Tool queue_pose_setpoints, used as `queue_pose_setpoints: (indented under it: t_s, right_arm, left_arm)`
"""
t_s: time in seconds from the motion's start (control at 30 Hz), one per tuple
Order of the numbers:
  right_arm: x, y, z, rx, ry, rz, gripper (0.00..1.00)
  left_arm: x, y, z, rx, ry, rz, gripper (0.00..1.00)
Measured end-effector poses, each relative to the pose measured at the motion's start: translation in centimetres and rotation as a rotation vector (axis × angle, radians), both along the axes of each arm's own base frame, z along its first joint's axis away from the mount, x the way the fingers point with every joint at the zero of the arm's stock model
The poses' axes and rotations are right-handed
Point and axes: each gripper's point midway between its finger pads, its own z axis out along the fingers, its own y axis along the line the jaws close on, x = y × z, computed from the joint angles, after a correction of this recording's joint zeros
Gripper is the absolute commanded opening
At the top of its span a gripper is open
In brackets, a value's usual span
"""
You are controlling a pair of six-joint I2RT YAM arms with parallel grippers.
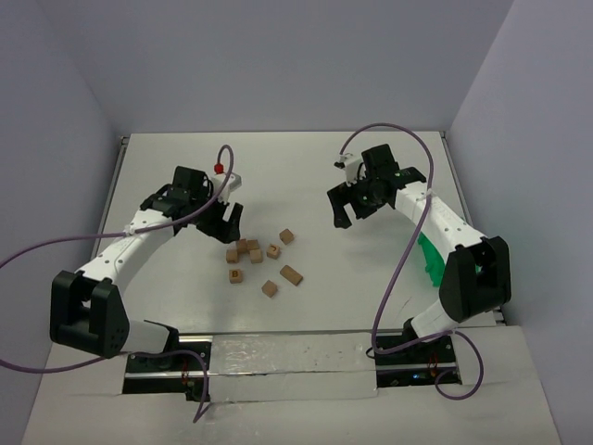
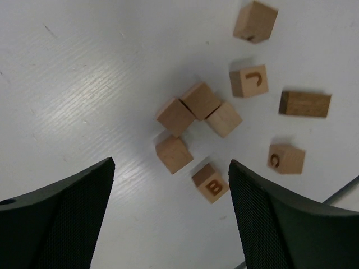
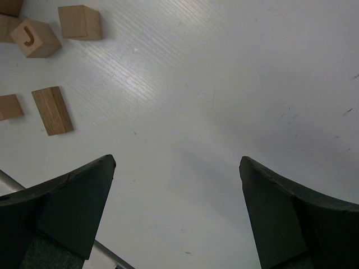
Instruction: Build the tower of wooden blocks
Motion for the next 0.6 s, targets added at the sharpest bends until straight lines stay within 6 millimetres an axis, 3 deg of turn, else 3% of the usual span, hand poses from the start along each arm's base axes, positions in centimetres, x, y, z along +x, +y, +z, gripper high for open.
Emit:
queue_pose_setpoints:
  t_s: [0.2,0.37,0.6]
  right_arm:
    - [0.1,-0.1,0.0,-0.003,-0.002,-0.007,1.0]
    - [0.2,-0.3,-0.1,-0.016,-0.006,-0.015,1.0]
    - [0.3,-0.7,-0.2,-0.038,-0.011,-0.028,1.0]
  left_arm:
    - [0.7,-0.5,1.1,-0.085,0.041,0.259,0.94]
    - [0.3,-1.5,0.8,-0.095,0.086,0.419,0.99]
    - [-0.5,-3.2,-1.8,-0.06,0.173,0.5,0.99]
